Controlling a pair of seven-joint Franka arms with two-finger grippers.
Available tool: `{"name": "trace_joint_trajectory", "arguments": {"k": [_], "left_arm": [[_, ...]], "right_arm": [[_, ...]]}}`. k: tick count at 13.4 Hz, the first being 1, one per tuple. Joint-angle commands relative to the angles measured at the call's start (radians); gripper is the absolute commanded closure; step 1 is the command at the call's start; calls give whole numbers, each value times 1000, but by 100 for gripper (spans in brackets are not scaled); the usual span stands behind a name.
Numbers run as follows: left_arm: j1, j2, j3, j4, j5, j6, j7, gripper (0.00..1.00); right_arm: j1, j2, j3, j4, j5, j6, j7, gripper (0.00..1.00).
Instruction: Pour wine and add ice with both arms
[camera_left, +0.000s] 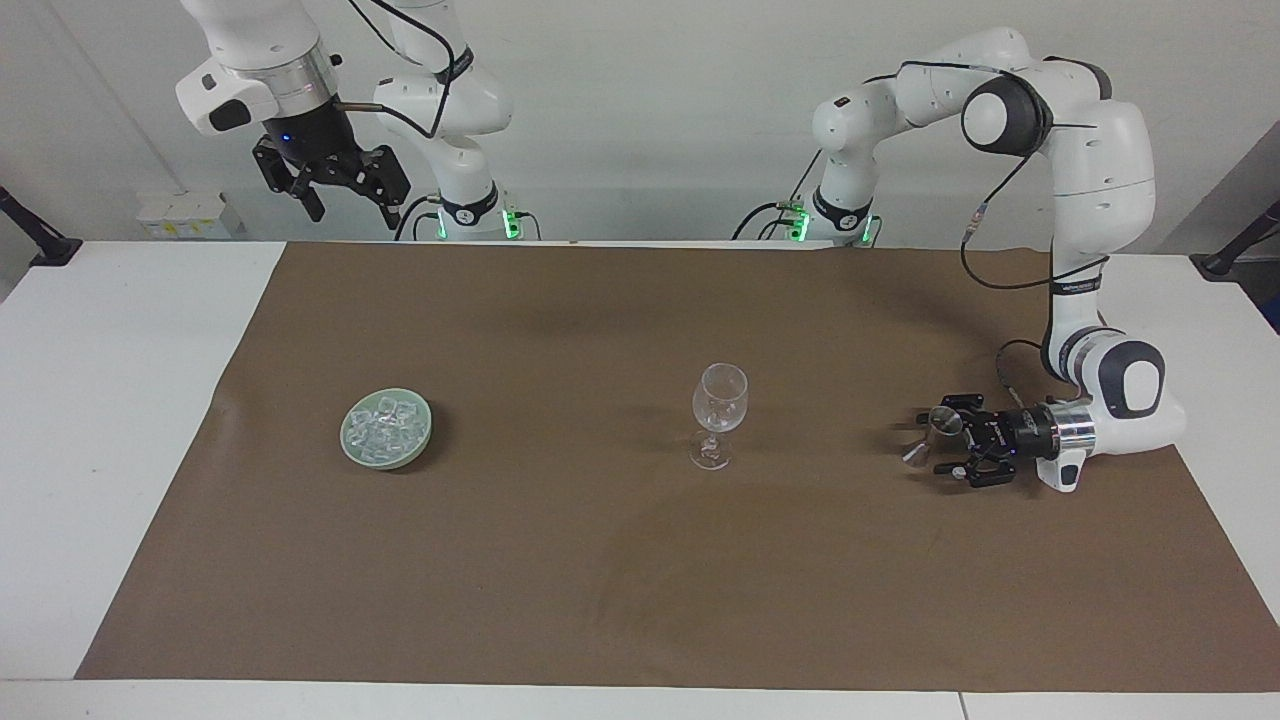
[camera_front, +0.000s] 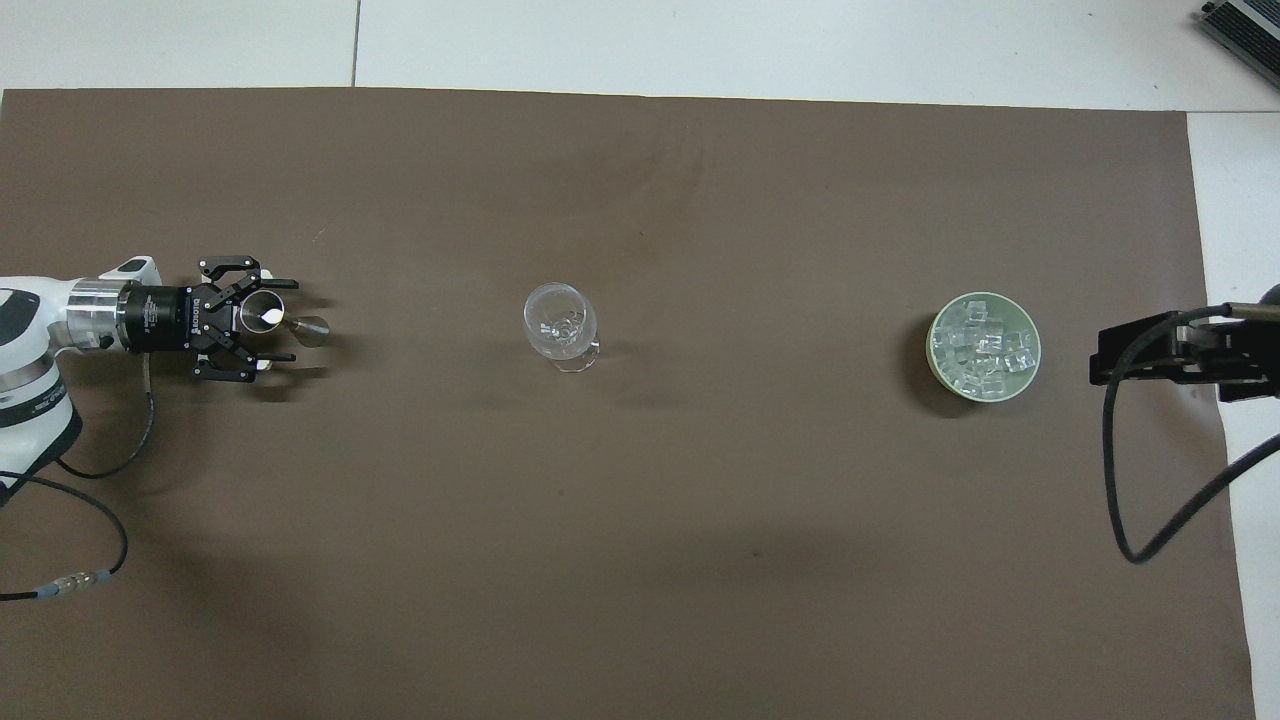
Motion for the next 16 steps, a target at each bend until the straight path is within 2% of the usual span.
{"name": "trace_joint_trajectory", "arguments": {"k": [1,5,12,16], "left_arm": [[2,8,7,8,-21,-23,25,16],[3,8,7,8,-22,-23,25,16],[6,8,9,-1,-30,-33,27,32],[6,8,10,-1,-30,-39,27,33]], "right_arm": [[2,-20,-1,-24,-12,1,-20,0],[2,-20,-1,-24,-12,2,-20,0],[2,-20,-1,-24,-12,2,-20,0],[2,-20,-1,-24,-12,2,-20,0]]}}
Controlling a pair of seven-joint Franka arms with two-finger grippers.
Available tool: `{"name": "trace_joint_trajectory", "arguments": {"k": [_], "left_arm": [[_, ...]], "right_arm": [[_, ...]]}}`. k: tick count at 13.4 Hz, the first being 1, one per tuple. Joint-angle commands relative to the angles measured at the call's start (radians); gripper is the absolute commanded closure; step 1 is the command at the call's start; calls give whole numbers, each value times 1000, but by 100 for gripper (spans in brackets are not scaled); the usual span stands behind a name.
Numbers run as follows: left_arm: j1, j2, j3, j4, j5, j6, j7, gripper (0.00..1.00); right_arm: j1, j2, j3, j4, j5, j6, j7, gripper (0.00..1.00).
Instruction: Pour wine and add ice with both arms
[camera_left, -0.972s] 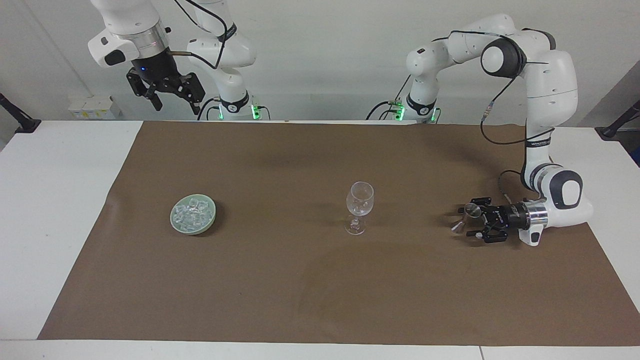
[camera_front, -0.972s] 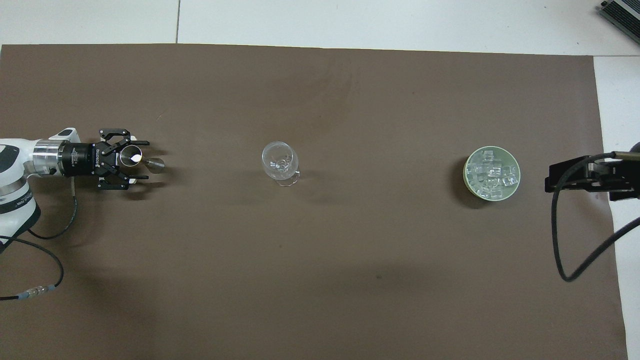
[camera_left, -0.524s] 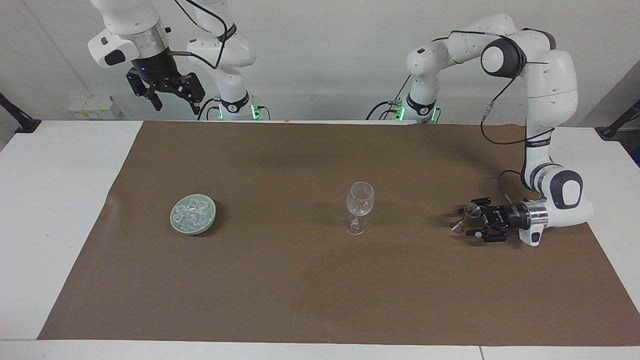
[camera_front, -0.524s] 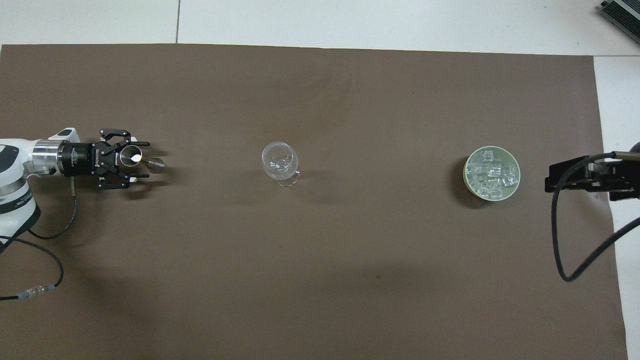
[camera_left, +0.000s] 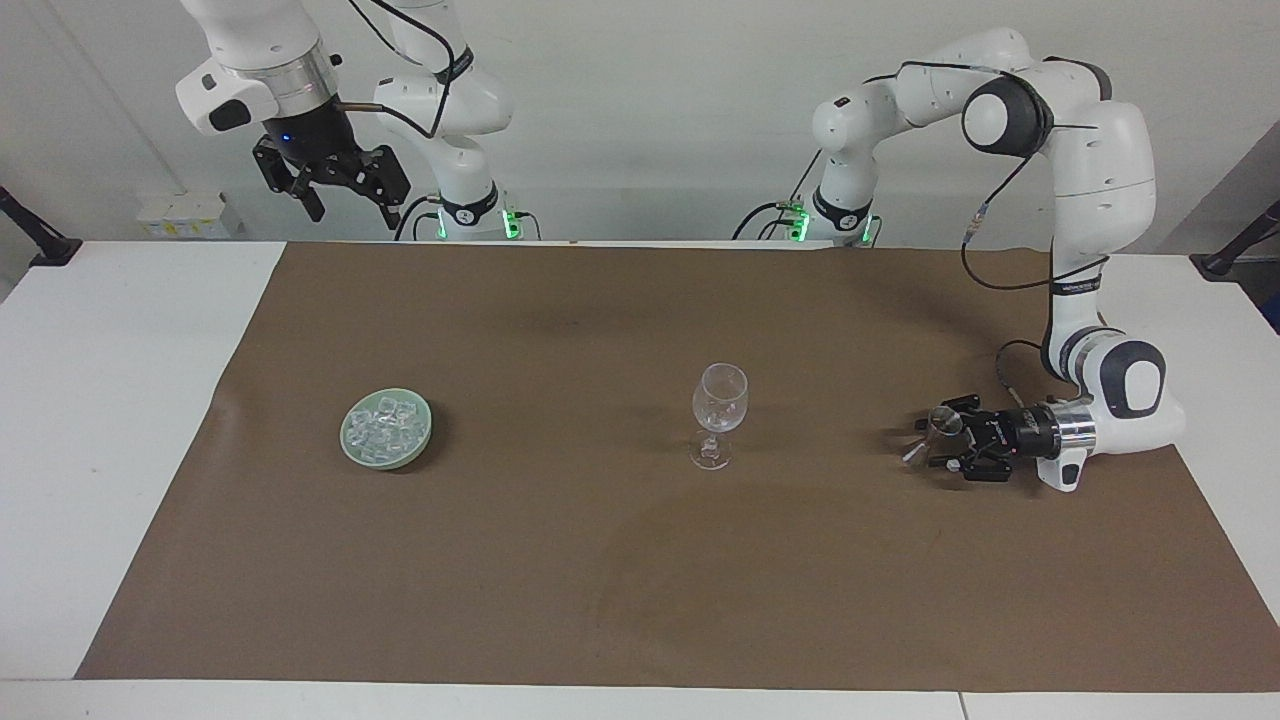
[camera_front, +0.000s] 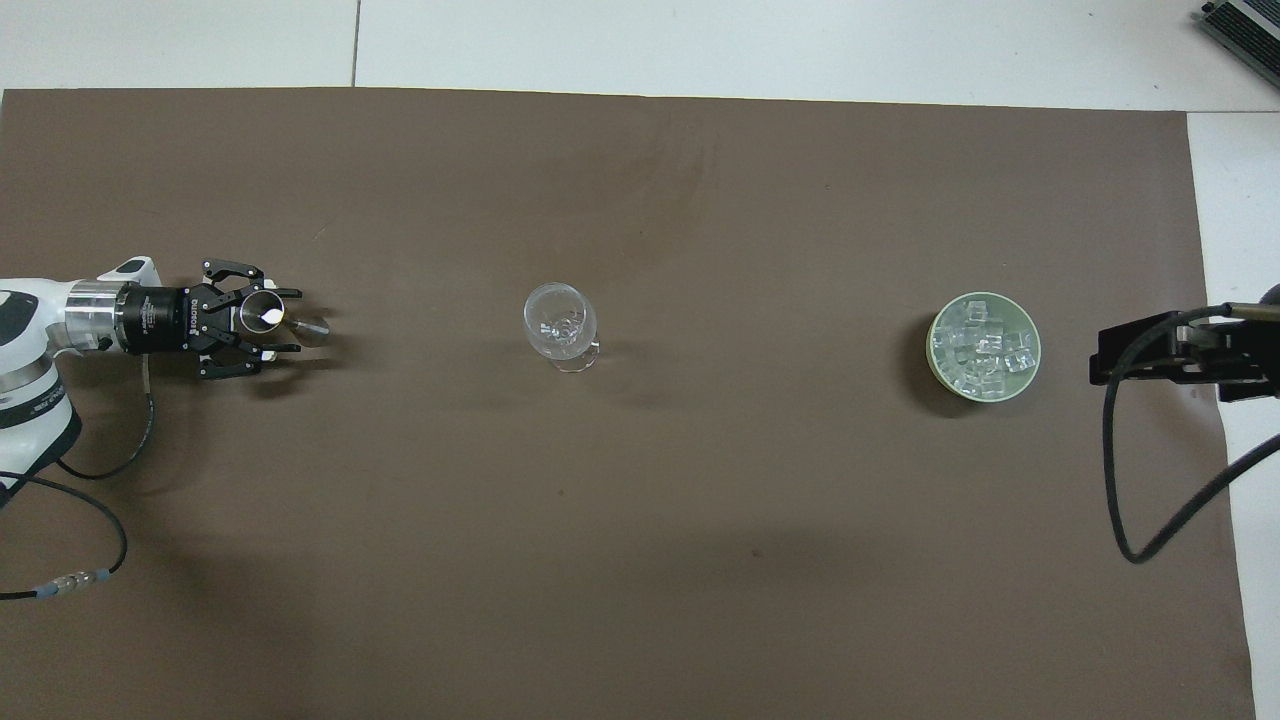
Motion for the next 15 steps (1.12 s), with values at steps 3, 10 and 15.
{"name": "trace_joint_trajectory", "arguments": {"k": [3,10,15], "left_arm": [[6,6,6,-1,-19,-27,15,37],[8,6,8,-1,-19,-36,15,48],[9,6,8,-1,-18,-37,15,51]], "right_arm": [[2,-20,-1,-24,-12,1,-20,0],[2,-20,-1,-23,-13,2,-20,0],[2,-20,-1,-23,-12,1,-20,0]]}}
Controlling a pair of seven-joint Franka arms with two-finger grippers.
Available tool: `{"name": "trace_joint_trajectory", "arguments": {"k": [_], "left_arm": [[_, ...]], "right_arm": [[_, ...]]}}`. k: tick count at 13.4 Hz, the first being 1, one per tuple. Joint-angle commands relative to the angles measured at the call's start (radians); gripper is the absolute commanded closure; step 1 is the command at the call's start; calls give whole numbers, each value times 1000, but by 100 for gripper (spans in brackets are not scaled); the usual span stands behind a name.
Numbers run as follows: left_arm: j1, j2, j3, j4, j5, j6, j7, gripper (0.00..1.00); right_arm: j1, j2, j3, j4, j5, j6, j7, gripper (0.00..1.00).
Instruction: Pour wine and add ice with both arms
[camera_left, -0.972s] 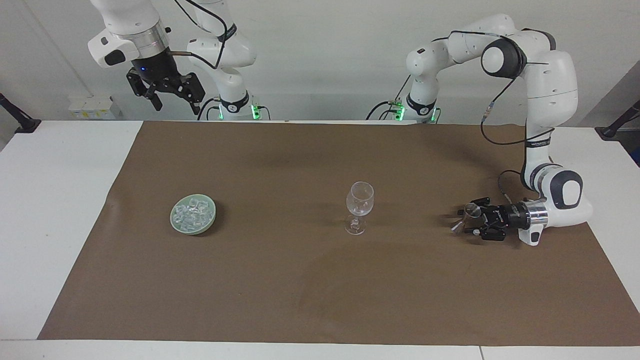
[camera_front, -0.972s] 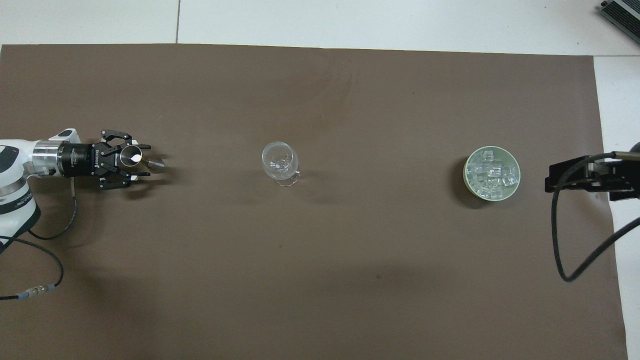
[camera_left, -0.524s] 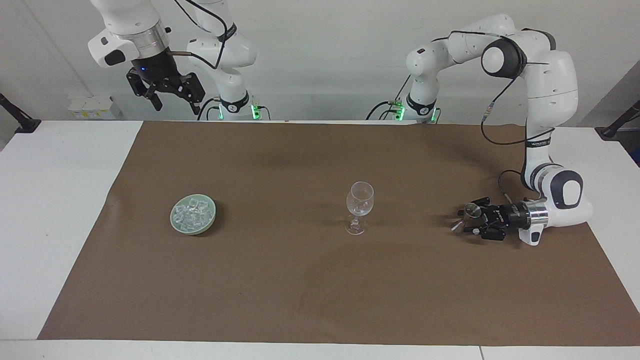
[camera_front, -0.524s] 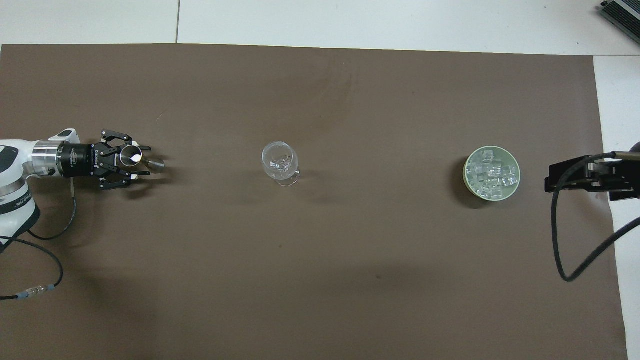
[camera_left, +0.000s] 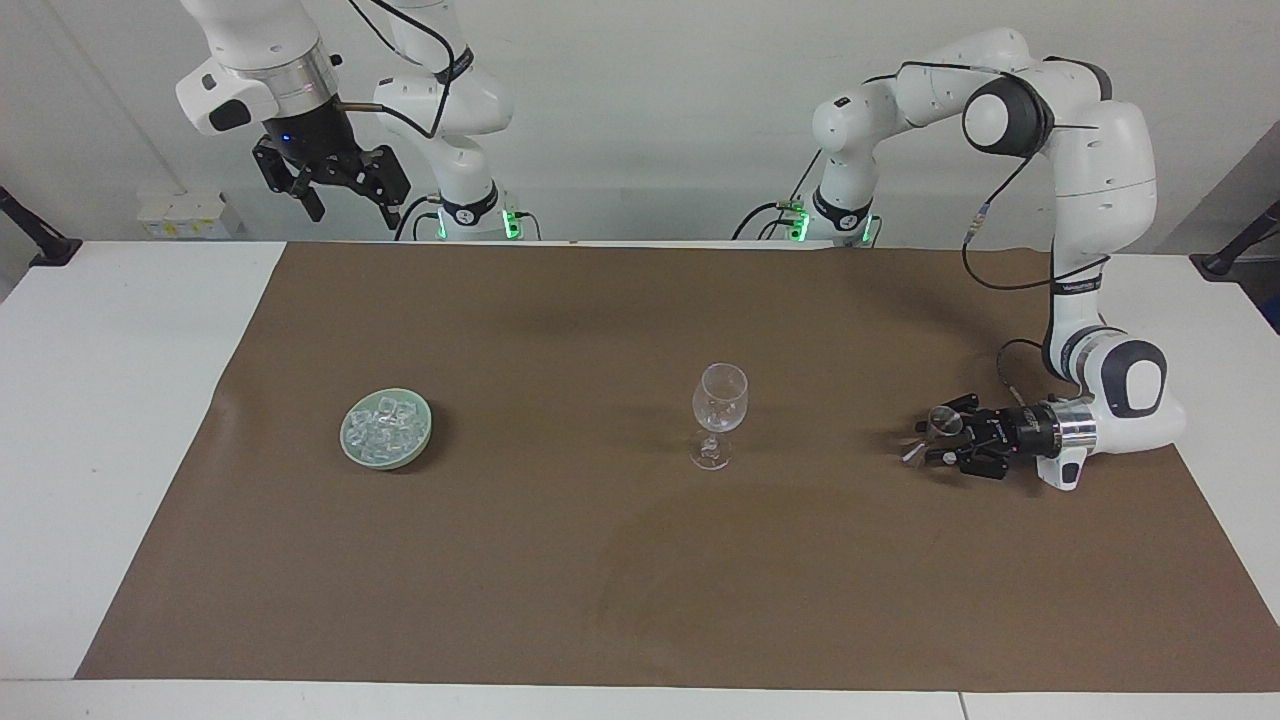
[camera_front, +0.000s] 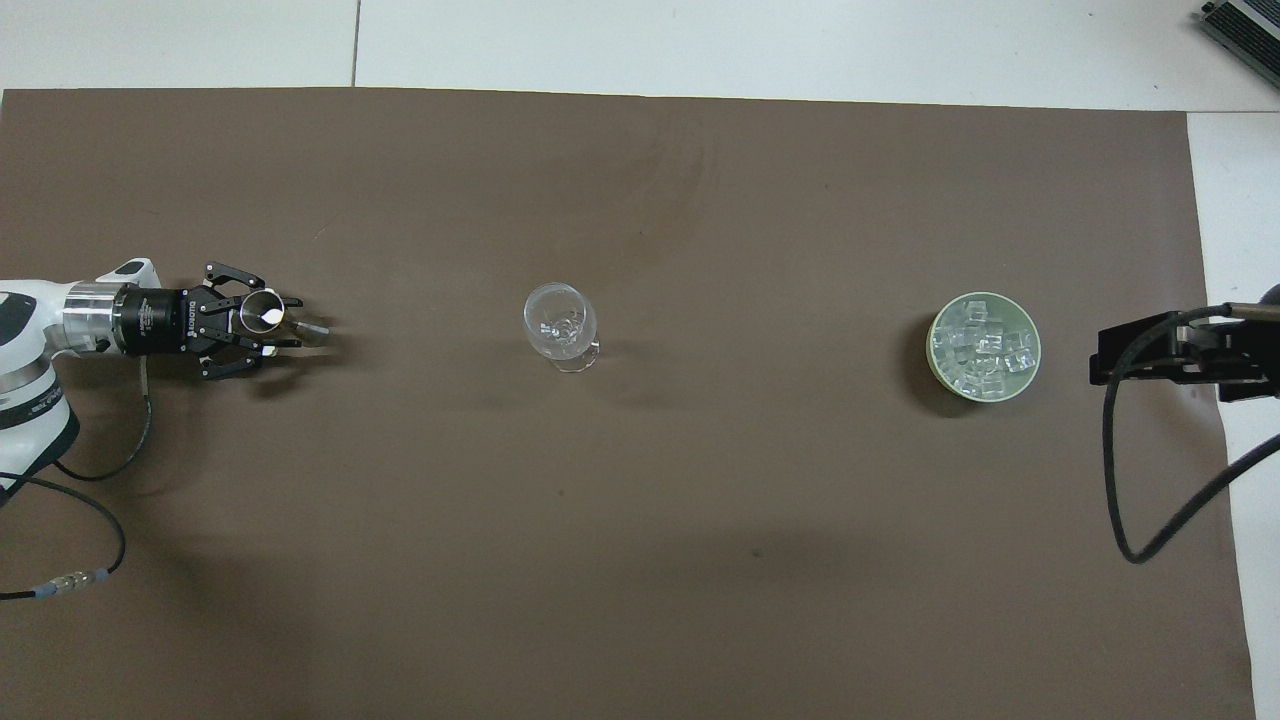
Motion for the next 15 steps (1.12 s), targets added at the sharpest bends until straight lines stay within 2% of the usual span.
{"name": "trace_joint_trajectory", "arguments": {"k": [1,15], "left_arm": [[6,5,3,-1,-18,-20,14,52],[7,10,5,-1,-16,-15,20,63]], "right_arm": [[2,-20,-1,-23,-12,2,-20,0],[2,-20,-1,-24,-12,1,-20,0]]}}
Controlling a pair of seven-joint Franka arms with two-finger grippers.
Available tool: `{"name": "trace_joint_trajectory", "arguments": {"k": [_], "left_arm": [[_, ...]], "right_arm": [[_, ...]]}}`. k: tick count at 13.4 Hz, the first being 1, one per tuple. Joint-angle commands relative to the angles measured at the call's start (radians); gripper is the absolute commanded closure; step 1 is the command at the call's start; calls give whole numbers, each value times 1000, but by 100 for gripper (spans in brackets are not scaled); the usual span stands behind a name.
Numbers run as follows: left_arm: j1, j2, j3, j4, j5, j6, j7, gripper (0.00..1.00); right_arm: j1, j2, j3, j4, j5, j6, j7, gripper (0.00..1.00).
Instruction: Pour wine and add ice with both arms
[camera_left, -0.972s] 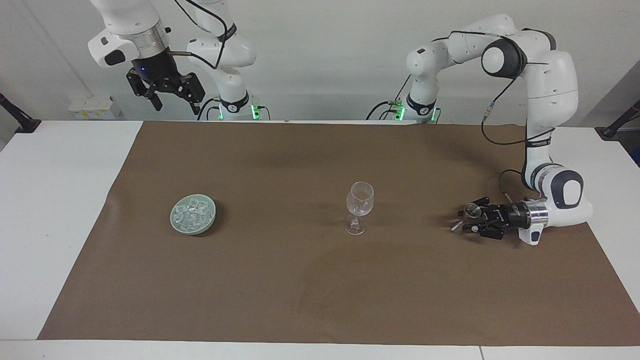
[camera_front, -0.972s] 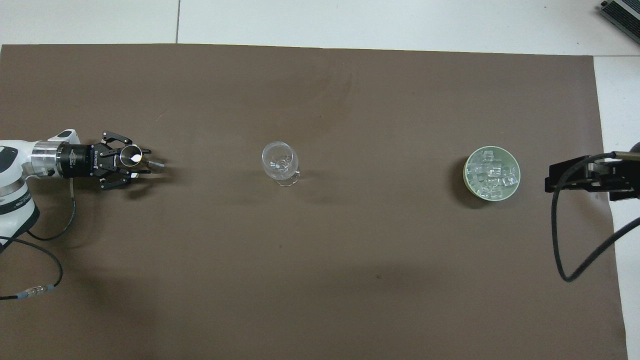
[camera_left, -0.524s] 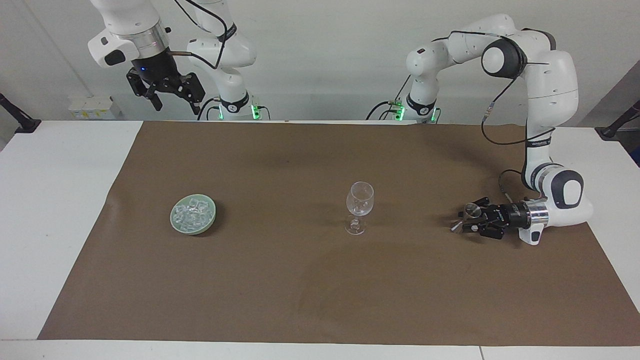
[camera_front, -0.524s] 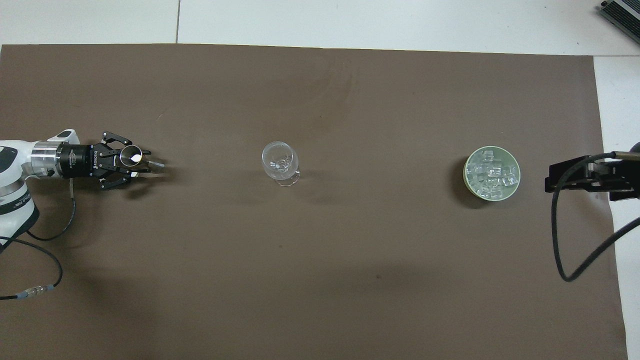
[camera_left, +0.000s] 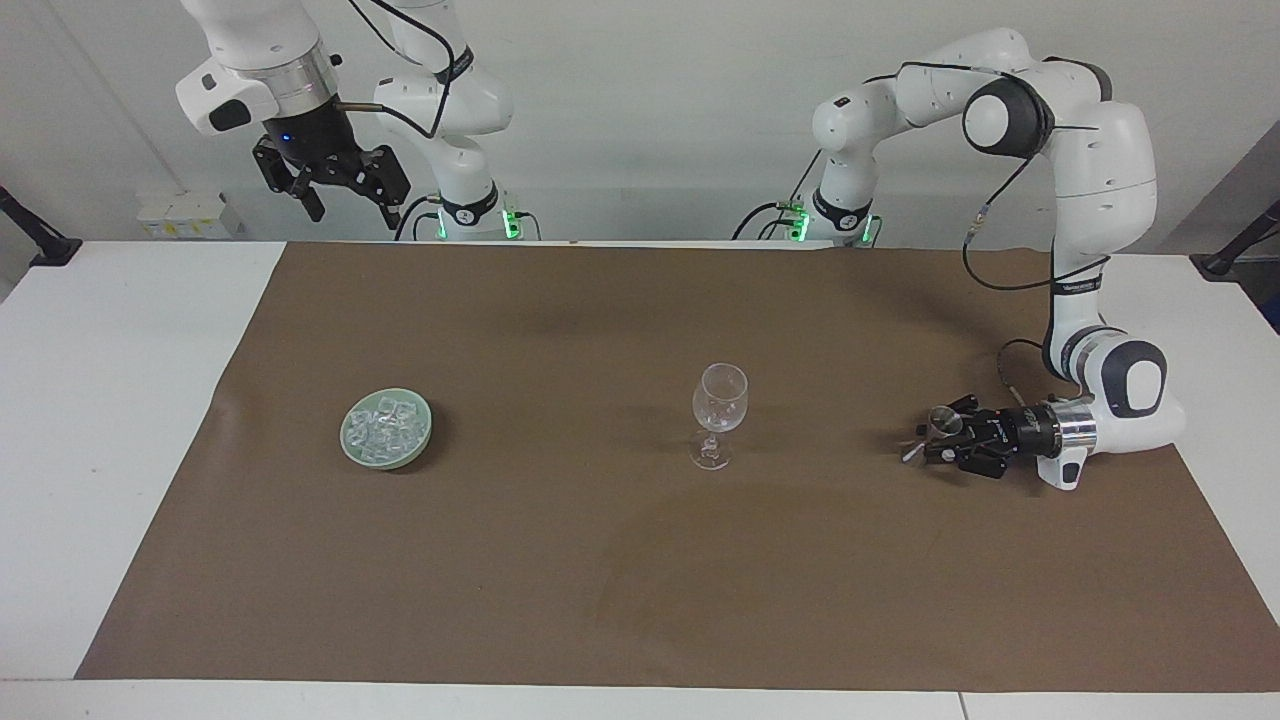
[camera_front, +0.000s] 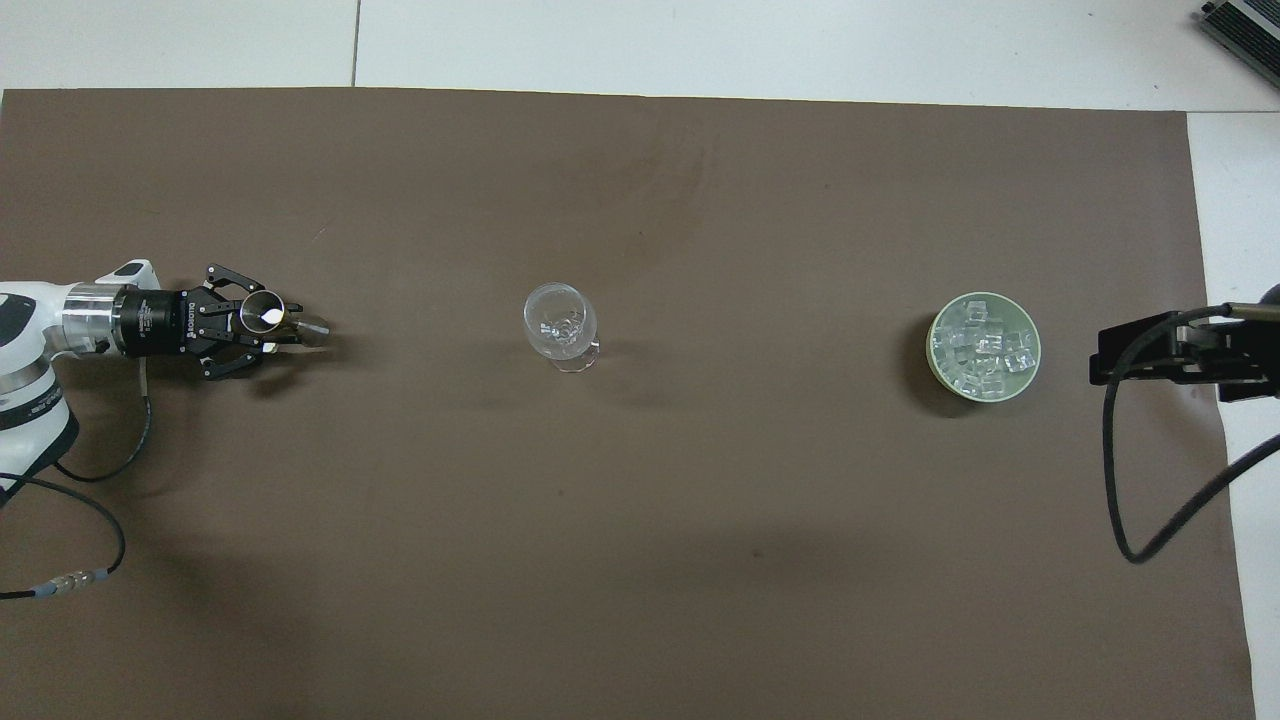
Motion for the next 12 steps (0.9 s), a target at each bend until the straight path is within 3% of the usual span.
{"name": "trace_joint_trajectory", "arguments": {"k": [1,5,12], "left_arm": [[7,8,1,0,-16,-15,15,64],[7,8,3,0,-14,-11,15,69],[7,8,1,1,-16,-11,9,88]], "right_arm": [[2,-20,-1,-23,-13,2,-18,0],[2,-20,-1,-23,-12,1,-20,0],[2,-20,-1,-23,-13,2,-20,0]]}}
